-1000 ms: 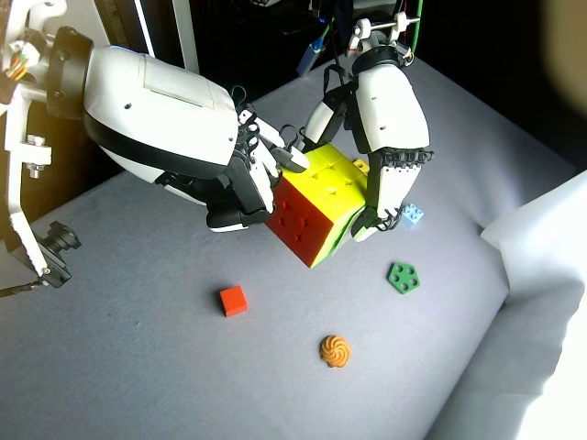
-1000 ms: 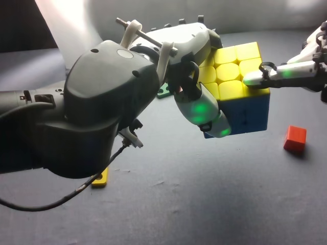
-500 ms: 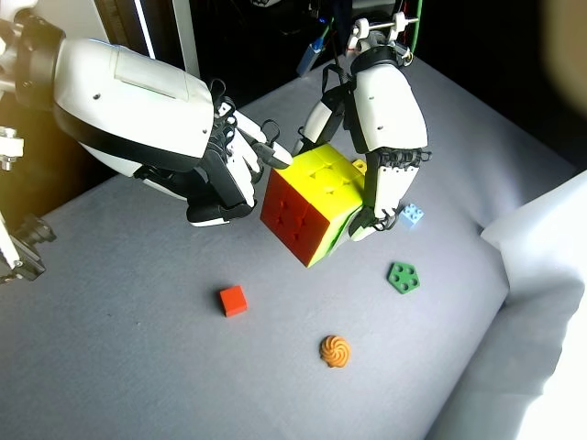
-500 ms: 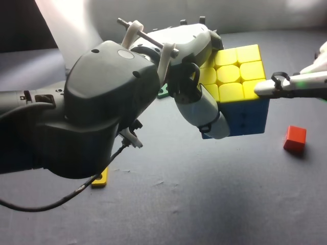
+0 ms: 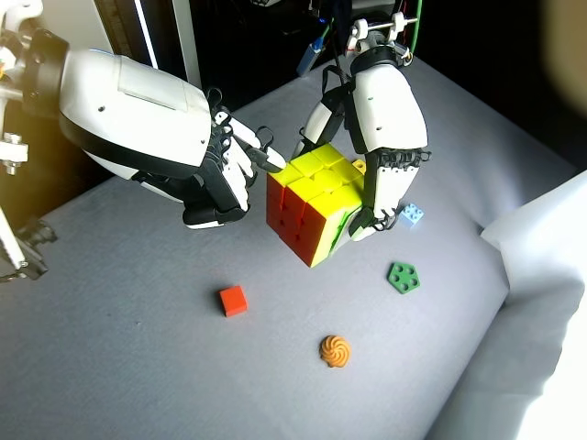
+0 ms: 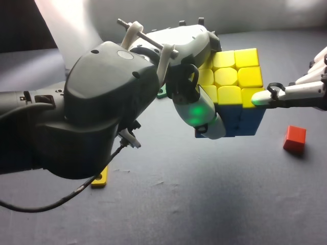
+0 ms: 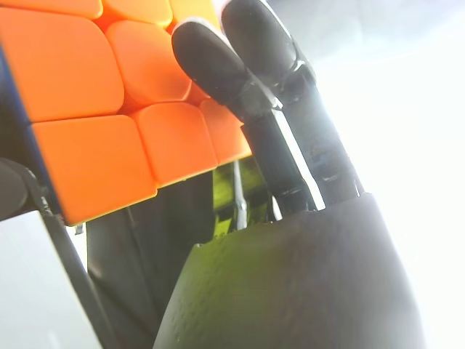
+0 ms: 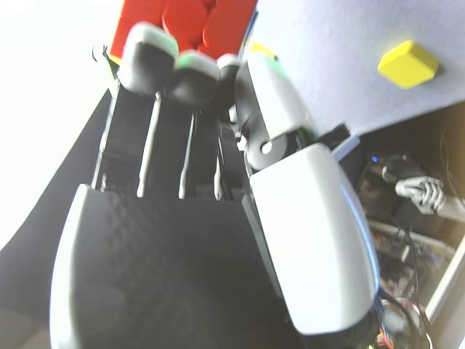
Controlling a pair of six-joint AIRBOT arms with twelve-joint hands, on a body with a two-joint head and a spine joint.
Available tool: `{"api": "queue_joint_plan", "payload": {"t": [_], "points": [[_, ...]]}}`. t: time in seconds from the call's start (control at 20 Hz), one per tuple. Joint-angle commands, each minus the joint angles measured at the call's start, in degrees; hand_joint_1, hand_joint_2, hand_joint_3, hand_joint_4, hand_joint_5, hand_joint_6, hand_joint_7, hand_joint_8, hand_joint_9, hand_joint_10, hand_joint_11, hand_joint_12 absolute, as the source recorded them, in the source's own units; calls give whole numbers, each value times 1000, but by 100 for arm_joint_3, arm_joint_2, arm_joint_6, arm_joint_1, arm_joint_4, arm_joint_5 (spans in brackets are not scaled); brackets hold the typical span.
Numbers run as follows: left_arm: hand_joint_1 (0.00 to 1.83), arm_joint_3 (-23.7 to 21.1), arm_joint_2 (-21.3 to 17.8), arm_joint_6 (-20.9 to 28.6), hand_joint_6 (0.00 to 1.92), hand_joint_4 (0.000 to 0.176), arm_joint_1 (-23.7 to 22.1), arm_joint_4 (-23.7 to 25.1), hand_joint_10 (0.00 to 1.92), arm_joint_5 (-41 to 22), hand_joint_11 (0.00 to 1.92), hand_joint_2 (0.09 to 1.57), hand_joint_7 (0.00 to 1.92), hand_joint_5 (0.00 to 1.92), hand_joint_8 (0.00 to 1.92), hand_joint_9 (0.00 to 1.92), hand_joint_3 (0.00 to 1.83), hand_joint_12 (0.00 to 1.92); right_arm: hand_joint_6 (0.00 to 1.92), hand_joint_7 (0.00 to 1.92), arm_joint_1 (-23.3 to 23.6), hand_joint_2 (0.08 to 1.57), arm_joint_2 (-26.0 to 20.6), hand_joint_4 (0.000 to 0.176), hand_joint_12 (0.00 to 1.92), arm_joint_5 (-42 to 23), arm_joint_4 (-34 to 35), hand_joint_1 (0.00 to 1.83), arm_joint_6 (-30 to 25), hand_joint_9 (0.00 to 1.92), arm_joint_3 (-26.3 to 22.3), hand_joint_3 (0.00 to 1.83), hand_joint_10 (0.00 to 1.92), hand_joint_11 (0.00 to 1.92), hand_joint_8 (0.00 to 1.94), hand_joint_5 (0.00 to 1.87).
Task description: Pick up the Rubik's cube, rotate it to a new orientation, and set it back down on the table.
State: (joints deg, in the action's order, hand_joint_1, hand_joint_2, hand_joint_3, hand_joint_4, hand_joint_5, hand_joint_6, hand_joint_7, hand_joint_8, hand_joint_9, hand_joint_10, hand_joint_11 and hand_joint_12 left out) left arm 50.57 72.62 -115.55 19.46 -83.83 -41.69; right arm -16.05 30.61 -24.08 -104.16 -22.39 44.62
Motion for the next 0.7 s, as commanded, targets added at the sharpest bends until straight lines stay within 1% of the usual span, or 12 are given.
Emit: {"api": "queue_joint_plan", "payload": {"t": [0.0, 0.05, 0.1, 0.15, 0.2, 0.25, 0.35, 0.4, 0.45, 0.5, 0.6, 0.65], "points": [[1388, -25, -23, 156, 966, 0, -130, 416, 1094, -152, 913, 1074, 1092, 946, 756, 1034, 0, 1244, 3, 633, 4, 1306, 34, 0, 1921, 45, 144, 1291, 21, 824, -30, 0, 1921, 813, 1621, 251], [1389, -25, -23, 156, 890, 0, -131, 416, 1116, -152, 893, 1070, 1088, 974, 778, 1032, 0, 1258, 1, 635, -10, 1304, 43, 0, 1921, 52, 144, 1293, 21, 847, -40, 0, 1921, 832, 1618, 244], [1388, -25, -23, 156, 905, 0, -131, 416, 1130, -152, 887, 1074, 1082, 959, 793, 1024, 1, 1260, 5, 635, -31, 1304, 44, 0, 1921, 53, 144, 1295, 21, 864, -58, 0, 1921, 856, 1620, 256], [1387, -25, -23, 156, 879, 0, -132, 416, 1139, -152, 887, 1075, 1063, 979, 825, 1020, 0, 1298, 13, 635, -74, 1304, 43, 0, 1921, 53, 144, 1293, 21, 867, -86, 0, 1921, 860, 1621, 279], [1387, -25, -23, 157, 847, 0, -135, 414, 1135, -152, 847, 1070, 1082, 1012, 803, 1004, 0, 1316, 9, 616, -111, 1314, 43, 0, 1921, 53, 144, 1287, 21, 860, -117, 2, 1921, 861, 1648, 282], [1388, -24, -23, 157, 819, 0, -136, 414, 1151, -153, 865, 1070, 1075, 1018, 806, 1011, 0, 1334, 7, 613, -133, 1317, 42, 0, 1921, 53, 143, 1286, 22, 853, -144, 3, 1921, 846, 1654, 285], [1384, -18, -24, 157, 816, 0, -140, 411, 1221, -153, 845, 1088, 1026, 981, 905, 984, 1, 1353, 1, 609, -172, 1319, 40, 0, 1921, 60, 143, 1284, 22, 829, -194, 3, 1921, 824, 1659, 277], [1389, -16, -24, 157, 813, 0, -143, 411, 1154, -153, 884, 1072, 1075, 1007, 805, 1017, 0, 1310, 0, 609, -185, 1319, 40, 0, 1921, 73, 143, 1285, 22, 837, -201, 3, 1921, 827, 1661, 272], [1390, -16, -24, 157, 906, 0, -146, 411, 1095, -153, 915, 1069, 1087, 967, 763, 1047, 1, 1272, 1, 612, -206, 1318, 40, 0, 1921, 80, 143, 1285, 22, 848, -203, 2, 1921, 835, 1658, 274], [1389, -16, -24, 157, 910, 0, -147, 411, 1095, -153, 935, 1070, 1084, 957, 764, 1054, 1, 1269, 0, 611, -236, 1318, 40, 0, 1921, 94, 143, 1287, 22, 850, -203, 2, 1921, 837, 1658, 251], [1387, -19, -24, 157, 987, 0, -154, 411, 1093, -153, 904, 1074, 1093, 944, 741, 1032, 0, 1243, 1, 613, -312, 1317, 42, 0, 1921, 133, 143, 1286, 23, 847, -202, 1, 1921, 831, 1649, 249], [1390, -19, -23, 157, 968, 0, -158, 411, 1063, -153, 883, 1068, 1109, 961, 757, 1028, 0, 1249, 4, 619, -323, 1314, 42, 0, 1921, 159, 143, 1287, 25, 839, -200, 0, 1921, 833, 1638, 259]]}}
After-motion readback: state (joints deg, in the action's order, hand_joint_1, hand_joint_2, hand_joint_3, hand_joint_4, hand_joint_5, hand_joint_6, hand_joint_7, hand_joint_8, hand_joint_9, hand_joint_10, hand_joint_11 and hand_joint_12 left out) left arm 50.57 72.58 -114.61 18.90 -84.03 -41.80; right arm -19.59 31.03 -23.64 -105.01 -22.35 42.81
